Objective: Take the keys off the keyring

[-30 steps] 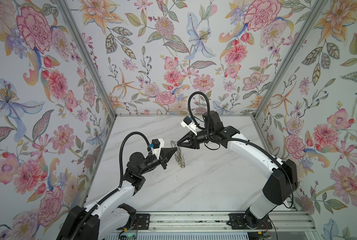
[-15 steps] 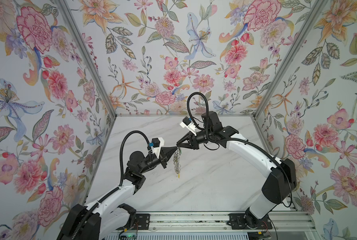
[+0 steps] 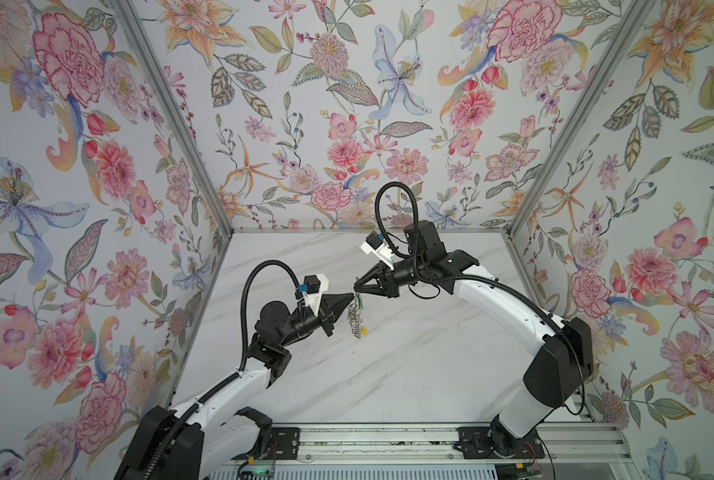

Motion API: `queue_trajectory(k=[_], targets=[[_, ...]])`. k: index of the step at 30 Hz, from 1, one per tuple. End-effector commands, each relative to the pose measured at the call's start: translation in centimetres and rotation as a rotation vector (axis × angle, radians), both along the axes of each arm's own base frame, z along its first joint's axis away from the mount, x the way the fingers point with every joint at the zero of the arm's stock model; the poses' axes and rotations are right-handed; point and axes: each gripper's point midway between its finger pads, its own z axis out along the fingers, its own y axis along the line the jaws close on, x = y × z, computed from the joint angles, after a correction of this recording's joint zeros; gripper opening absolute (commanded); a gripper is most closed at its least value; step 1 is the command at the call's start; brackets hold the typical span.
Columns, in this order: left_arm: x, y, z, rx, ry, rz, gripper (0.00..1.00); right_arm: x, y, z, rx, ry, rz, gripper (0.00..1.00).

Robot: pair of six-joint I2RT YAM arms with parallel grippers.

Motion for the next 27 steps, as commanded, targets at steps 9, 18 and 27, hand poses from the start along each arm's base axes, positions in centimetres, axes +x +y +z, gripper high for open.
queue_trajectory(k=[9, 18, 27], targets=[[-0.1, 0.3, 3.2, -0.039, -0.097, 0.003, 0.00, -1.1, 1.5, -1.2, -0.036, 0.010, 0.048, 0.11], [0.4, 0.5, 2.9, -0.034, -0.085, 0.024, 0.00, -1.3, 1.2, -1.6, -0.060, 0.015, 0.051, 0.00], [0.4, 0.9, 3.2, -0.047, -0.091, 0.036, 0.00, -1.3, 1.2, -2.2, -0.074, 0.027, 0.046, 0.11]])
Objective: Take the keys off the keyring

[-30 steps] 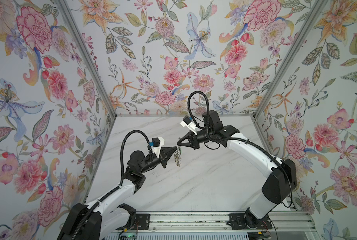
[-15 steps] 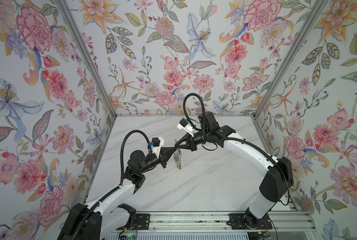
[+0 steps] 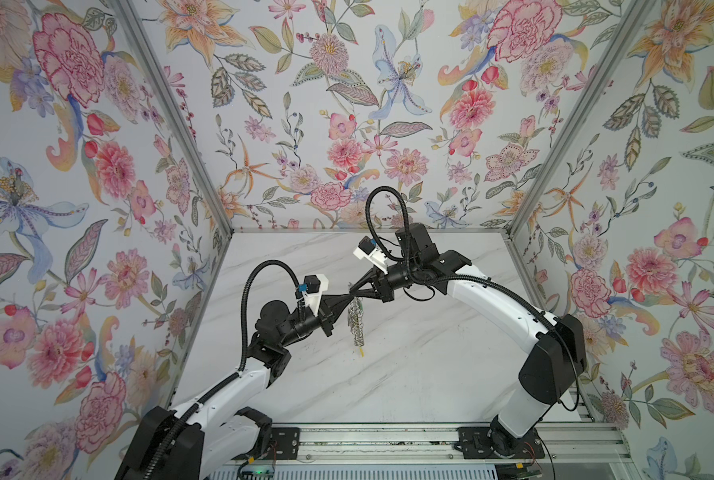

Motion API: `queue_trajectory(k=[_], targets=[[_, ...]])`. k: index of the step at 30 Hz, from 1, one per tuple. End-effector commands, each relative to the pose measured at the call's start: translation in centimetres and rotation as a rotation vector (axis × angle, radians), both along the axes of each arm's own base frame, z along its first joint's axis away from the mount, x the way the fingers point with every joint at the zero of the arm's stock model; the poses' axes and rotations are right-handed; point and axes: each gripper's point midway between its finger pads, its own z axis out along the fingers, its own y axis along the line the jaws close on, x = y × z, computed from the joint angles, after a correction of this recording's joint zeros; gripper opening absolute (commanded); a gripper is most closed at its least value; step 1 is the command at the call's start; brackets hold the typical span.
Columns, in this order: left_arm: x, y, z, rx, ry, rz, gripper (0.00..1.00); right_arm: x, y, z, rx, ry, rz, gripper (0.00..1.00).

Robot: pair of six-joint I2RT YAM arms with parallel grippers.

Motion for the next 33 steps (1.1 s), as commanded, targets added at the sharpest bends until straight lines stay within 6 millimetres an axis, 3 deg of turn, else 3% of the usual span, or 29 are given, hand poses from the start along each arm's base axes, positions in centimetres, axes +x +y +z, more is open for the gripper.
queue_trajectory(k=[1, 14, 22, 29, 33], targets=[[0.1, 0.6, 3.9, -0.060, -0.117, 0.028, 0.00, -0.8, 0.3, -1.1, -0.036, 0.045, 0.024, 0.11], [0.3, 1.1, 4.1, -0.070, -0.124, 0.059, 0.00, -0.5, 0.0, -1.9, -0.060, 0.051, 0.005, 0.13], [0.7, 1.6, 4.0, -0.078, -0.117, 0.097, 0.00, -0.4, 0.0, -1.9, -0.064, 0.046, -0.003, 0.00], [1.5, 2.1, 3.5, -0.072, -0.096, 0.147, 0.00, 0.4, -0.3, -2.3, -0.084, 0.050, -0.043, 0.00], [1.9, 2.2, 3.1, -0.066, -0.085, 0.166, 0.12, 1.3, -0.7, -2.8, -0.110, 0.052, -0.090, 0.00]])
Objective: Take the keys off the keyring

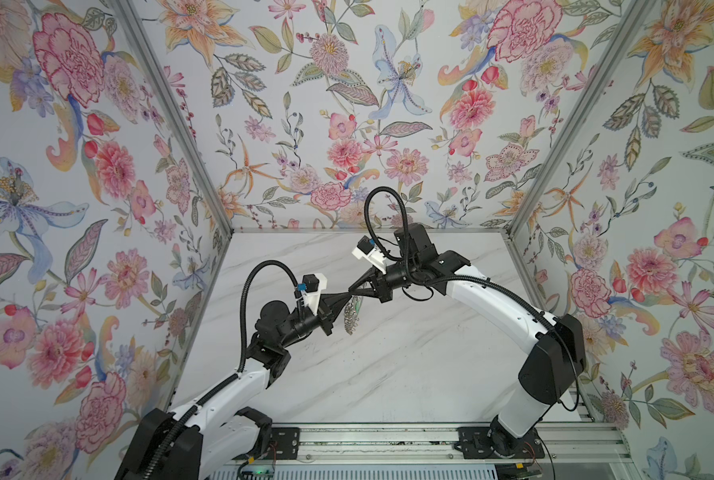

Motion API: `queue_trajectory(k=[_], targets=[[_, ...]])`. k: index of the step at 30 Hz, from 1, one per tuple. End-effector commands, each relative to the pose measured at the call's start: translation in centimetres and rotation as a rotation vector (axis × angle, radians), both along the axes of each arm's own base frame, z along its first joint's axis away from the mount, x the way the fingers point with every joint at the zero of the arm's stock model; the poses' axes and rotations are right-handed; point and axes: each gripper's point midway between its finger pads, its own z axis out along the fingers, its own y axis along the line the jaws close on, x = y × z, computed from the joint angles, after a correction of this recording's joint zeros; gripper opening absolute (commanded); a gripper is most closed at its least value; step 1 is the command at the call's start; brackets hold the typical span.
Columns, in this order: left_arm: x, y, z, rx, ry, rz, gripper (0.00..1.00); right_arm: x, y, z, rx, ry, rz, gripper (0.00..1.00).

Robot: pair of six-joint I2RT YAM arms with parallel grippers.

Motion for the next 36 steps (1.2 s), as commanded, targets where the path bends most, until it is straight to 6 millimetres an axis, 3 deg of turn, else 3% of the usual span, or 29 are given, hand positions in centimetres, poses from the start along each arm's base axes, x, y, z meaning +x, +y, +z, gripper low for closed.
queue_trajectory(k=[1, 3, 5, 10, 12, 19, 28, 36], targets=[[1.3, 1.7, 2.9, -0.055, -0.098, 0.117, 0.19, 0.8, -0.8, -2.7, -0.092, 0.078, -0.065, 0.00], [1.6, 2.1, 2.4, -0.043, -0.086, 0.148, 0.41, 1.4, -1.0, -2.9, -0.099, 0.081, -0.100, 0.00], [1.8, 2.4, 2.0, -0.029, -0.080, 0.172, 0.52, 1.9, -1.2, -3.3, -0.113, 0.080, -0.136, 0.00], [1.6, 2.7, 0.4, -0.006, -0.053, 0.184, 0.53, 3.4, -1.9, -4.8, -0.172, 0.074, -0.239, 0.00], [1.5, 2.4, -0.5, 0.005, -0.033, 0.169, 0.53, 4.5, -2.5, -5.7, -0.221, 0.066, -0.313, 0.00], [1.4, 0.7, -3.8, 0.066, 0.024, 0.143, 0.53, 5.5, -3.7, -8.8, -0.388, 0.083, -0.410, 0.00], [2.3, -2.4, -6.8, 0.071, 0.076, 0.081, 0.66, 5.3, -2.6, -8.1, -0.348, 0.109, -0.405, 0.00], [3.4, -3.6, -5.6, 0.006, 0.081, 0.056, 0.70, 5.3, -2.5, -8.0, -0.356, 0.095, -0.425, 0.00]])
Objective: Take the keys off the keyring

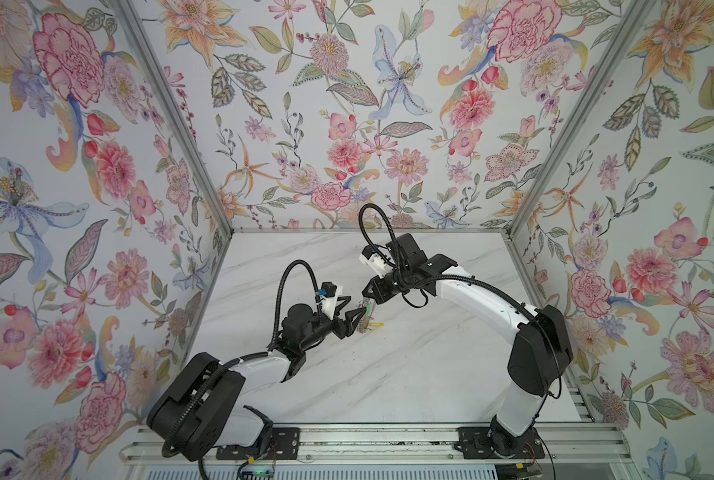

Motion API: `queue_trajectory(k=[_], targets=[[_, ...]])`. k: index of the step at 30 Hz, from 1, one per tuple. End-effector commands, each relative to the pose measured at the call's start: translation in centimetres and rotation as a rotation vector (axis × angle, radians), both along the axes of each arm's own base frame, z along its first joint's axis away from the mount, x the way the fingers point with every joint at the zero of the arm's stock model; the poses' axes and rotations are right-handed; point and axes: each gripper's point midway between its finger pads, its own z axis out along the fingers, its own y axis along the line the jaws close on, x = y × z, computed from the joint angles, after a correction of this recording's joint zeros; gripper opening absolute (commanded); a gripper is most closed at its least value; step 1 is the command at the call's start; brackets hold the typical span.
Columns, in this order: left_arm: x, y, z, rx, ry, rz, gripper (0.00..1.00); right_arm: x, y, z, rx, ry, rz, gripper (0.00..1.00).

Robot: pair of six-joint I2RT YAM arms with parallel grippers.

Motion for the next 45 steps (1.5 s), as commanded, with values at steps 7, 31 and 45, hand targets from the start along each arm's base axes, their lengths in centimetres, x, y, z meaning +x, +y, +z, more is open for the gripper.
queue_trajectory(k=[7, 31, 45], targets=[[1.3, -2.1, 2.3, -0.079, -0.029, -0.017, 0.69, -0.1, 0.8, 1.0, 0.002, -0.023, -0.036, 0.00], [3.8, 0.2, 0.1, 0.028, 0.001, 0.137, 0.69, -3.3, -0.6, 2.6, -0.001, 0.015, 0.011, 0.00], [3.8, 1.3, -0.8, 0.063, 0.004, 0.171, 0.69, -5.0, -2.8, 3.0, -0.051, 0.113, 0.030, 0.00]])
